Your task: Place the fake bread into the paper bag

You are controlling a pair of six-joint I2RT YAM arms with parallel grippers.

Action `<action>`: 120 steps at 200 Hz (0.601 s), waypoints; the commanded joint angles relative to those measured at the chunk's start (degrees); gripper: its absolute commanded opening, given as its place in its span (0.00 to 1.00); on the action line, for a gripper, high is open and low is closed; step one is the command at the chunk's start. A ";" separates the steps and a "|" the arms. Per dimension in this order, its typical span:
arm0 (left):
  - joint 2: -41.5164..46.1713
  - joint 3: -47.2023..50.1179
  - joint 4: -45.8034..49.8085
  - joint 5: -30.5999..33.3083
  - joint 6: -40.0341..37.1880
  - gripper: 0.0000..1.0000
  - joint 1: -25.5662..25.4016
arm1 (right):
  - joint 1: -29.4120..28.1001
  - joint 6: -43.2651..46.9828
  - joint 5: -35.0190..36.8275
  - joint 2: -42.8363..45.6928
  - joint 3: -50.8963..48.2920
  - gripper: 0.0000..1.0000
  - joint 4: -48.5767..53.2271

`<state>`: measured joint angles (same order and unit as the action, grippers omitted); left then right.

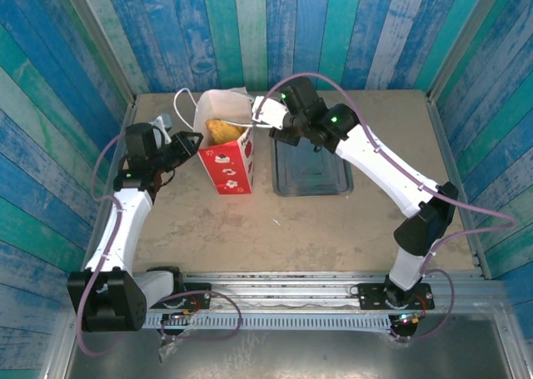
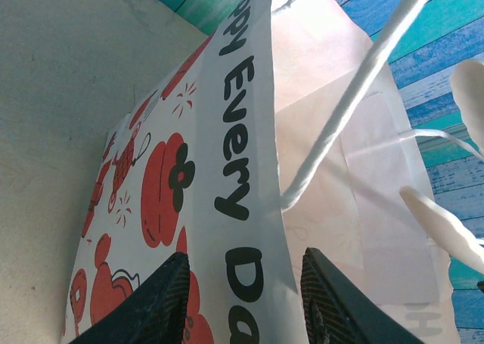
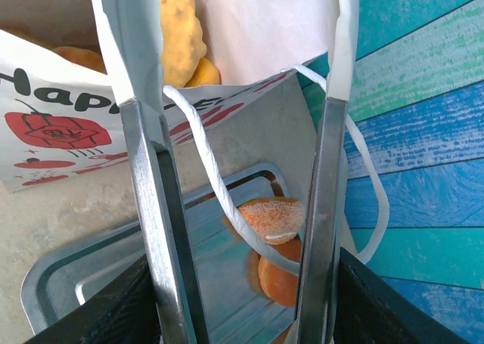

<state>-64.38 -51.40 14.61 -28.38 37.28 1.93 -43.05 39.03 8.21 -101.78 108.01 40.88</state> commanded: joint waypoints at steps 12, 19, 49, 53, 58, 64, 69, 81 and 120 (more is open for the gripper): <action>1.93 -1.33 1.14 -0.64 -0.91 0.46 0.29 | -0.17 -2.33 -2.90 1.94 1.50 0.55 -1.26; 2.00 -1.50 1.12 -0.87 -0.96 0.48 0.32 | -0.19 -2.75 -3.21 2.33 1.52 0.55 -1.43; 2.88 -2.20 1.38 -1.07 -0.81 0.57 0.28 | -0.19 -5.38 -5.05 4.31 2.45 0.55 -2.21; 3.06 -2.36 1.38 -1.11 -0.80 0.58 0.21 | -0.14 -5.83 -5.25 4.66 2.47 0.55 -2.39; 3.22 -2.48 1.38 -1.13 -0.85 0.59 0.22 | -0.16 -6.39 -5.52 5.09 2.47 0.55 -2.69; 3.46 -2.72 1.54 -1.12 -0.87 0.61 0.26 | -0.16 -6.86 -5.81 5.51 2.43 0.55 -2.89; 3.62 -2.95 1.63 -1.14 -0.82 0.63 0.30 | -0.19 -7.48 -6.21 6.16 2.45 0.55 -3.09; 4.04 -3.42 1.94 -1.11 -0.91 0.66 0.25 | -0.11 -8.89 -6.76 7.44 2.18 0.54 -3.72; 5.72 -4.58 3.43 0.09 -1.59 0.77 0.31 | 1.61 -15.77 -9.13 12.71 0.20 0.53 -5.90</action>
<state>-62.24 -53.87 16.32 -28.58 36.91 1.93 -42.65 29.58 1.80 -93.97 108.12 39.00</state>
